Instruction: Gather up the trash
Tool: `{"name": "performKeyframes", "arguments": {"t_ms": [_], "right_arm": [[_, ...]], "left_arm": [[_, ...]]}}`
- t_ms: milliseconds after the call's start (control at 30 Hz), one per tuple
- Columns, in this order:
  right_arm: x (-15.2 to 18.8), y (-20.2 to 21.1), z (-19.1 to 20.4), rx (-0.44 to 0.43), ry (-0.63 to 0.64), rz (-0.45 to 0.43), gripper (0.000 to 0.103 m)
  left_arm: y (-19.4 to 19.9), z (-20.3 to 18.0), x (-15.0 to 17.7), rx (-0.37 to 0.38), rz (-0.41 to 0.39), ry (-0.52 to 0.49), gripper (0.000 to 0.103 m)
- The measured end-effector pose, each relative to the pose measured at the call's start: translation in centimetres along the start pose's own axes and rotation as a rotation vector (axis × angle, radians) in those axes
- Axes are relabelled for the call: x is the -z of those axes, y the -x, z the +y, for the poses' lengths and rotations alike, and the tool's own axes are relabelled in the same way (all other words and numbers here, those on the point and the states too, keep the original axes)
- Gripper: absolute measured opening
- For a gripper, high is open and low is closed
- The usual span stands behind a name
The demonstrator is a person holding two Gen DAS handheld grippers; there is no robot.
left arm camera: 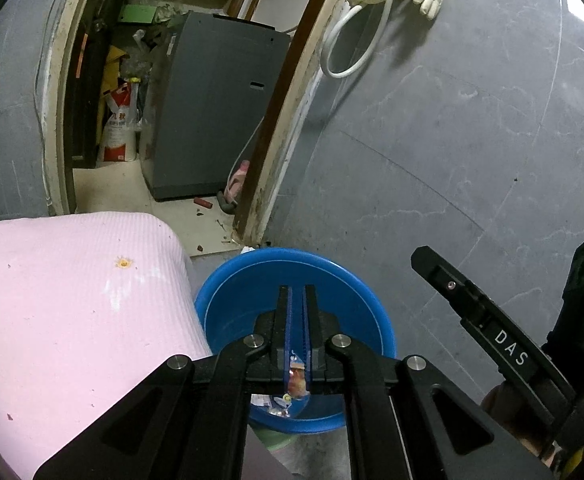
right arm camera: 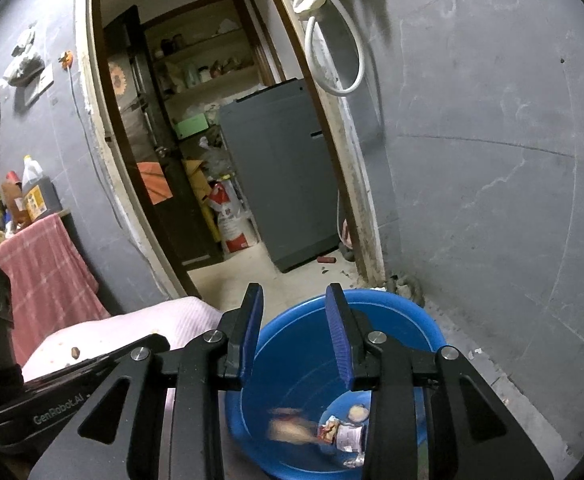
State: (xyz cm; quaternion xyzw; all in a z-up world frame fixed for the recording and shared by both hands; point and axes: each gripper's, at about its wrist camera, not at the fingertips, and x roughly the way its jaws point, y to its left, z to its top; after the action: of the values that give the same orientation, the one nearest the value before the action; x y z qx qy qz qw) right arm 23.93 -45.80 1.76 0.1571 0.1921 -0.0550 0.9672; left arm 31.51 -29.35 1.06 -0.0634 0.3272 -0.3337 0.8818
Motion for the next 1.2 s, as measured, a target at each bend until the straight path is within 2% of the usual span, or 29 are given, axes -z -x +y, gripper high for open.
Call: {"name": "performKeyframes", "arguments": {"t_ms": [100, 167, 300, 367, 600, 633, 667, 700, 833, 1000, 1100, 1200], "right_arm": [[0.0, 0.1, 0.0, 0.001, 0.002, -0.004, 0.032], [-0.1, 0.1, 0.1, 0.002, 0.006, -0.010, 0.033], [-0.3, 0.5, 0.2, 0.004, 0.020, -0.035, 0.042], [-0.3, 0.7, 0.4, 0.001, 0.028, -0.048, 0.044], [-0.8, 1.7, 1.4, -0.008, 0.068, -0.099, 0.052], [-0.9, 1.8, 1.7, -0.010, 0.074, -0.105, 0.054], [-0.9, 1.9, 1.9, -0.014, 0.079, -0.112, 0.062], [-1.0, 2.0, 2.2, -0.017, 0.083, -0.118, 0.071], [-1.1, 2.6, 3.4, -0.039, 0.104, -0.150, 0.078], [-1.2, 3.3, 5.7, -0.063, 0.143, -0.195, 0.093], [-1.3, 3.7, 7.2, -0.087, 0.163, -0.224, 0.103], [-1.4, 4.0, 8.6, -0.122, 0.184, -0.243, 0.103]], "left_arm": [[0.6, 0.4, 0.0, -0.003, -0.021, 0.002, 0.015], [1.2, 0.6, 0.0, -0.011, -0.049, 0.008, 0.029], [2.7, 0.9, -0.3, -0.036, -0.096, 0.015, 0.033], [3.6, 1.2, -0.7, -0.056, -0.117, 0.017, 0.044], [7.1, 2.5, -1.1, -0.148, -0.211, 0.024, 0.070], [7.7, 2.8, -1.1, -0.163, -0.224, 0.029, 0.075], [8.3, 3.1, -1.1, -0.178, -0.238, 0.034, 0.080], [8.7, 3.1, -1.2, -0.188, -0.247, 0.036, 0.081], [11.0, 4.1, -1.1, -0.258, -0.288, 0.033, 0.092], [13.4, 5.4, -0.6, -0.312, -0.331, 0.030, 0.093], [14.8, 6.2, -0.4, -0.335, -0.351, 0.037, 0.097], [16.4, 7.1, 0.0, -0.367, -0.384, 0.046, 0.098]]}}
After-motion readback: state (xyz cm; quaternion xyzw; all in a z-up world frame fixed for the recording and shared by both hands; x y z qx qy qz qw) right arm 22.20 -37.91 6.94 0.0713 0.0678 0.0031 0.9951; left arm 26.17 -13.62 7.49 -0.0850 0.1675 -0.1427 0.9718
